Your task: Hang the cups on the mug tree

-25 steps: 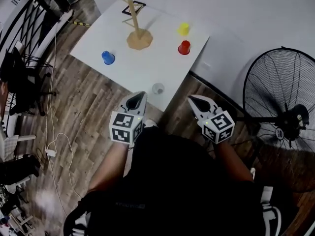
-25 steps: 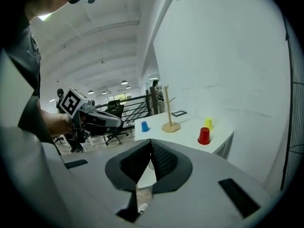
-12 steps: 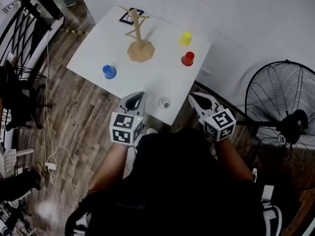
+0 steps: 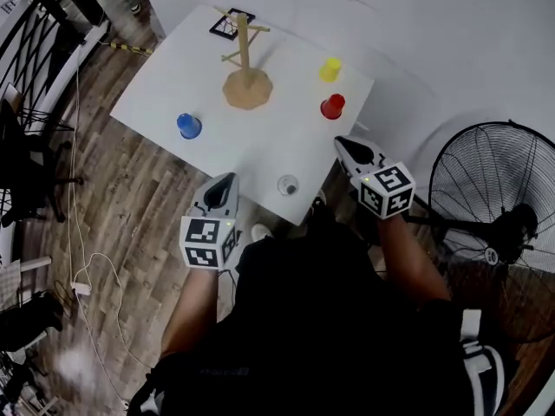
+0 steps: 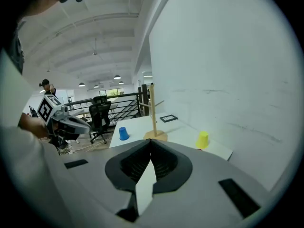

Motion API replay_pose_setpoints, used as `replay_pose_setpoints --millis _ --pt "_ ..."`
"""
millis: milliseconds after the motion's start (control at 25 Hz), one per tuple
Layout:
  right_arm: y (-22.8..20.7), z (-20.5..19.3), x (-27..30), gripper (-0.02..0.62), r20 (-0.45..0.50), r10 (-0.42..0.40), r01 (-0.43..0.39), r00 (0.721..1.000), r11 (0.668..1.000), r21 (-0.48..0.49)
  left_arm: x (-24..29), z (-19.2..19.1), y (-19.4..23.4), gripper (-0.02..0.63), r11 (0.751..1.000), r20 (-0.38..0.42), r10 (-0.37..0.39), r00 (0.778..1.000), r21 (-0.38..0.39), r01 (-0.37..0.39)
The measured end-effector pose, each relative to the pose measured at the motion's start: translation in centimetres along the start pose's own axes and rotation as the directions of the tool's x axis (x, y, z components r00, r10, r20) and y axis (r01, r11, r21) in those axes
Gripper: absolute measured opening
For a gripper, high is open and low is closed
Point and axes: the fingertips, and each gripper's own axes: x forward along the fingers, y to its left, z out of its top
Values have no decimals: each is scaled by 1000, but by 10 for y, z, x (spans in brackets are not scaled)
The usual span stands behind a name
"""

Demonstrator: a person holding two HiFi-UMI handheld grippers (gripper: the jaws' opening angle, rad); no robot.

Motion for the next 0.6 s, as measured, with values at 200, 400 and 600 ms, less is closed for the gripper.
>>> replay_pose_setpoints --millis 200,400,600 --pt "-37 8 25 8 -13 22 -22 1000 999 -47 -1 5 10 17 993 16 109 994 -49 -108" --pt "-95 3 64 8 -59 -3 -3 998 993 -116 0 3 7 17 975 -4 201 980 -93 -201" --pt "-161 -15 108 8 -135 -50 28 990 986 -163 21 -4 -2 17 955 -83 257 963 -132 -266"
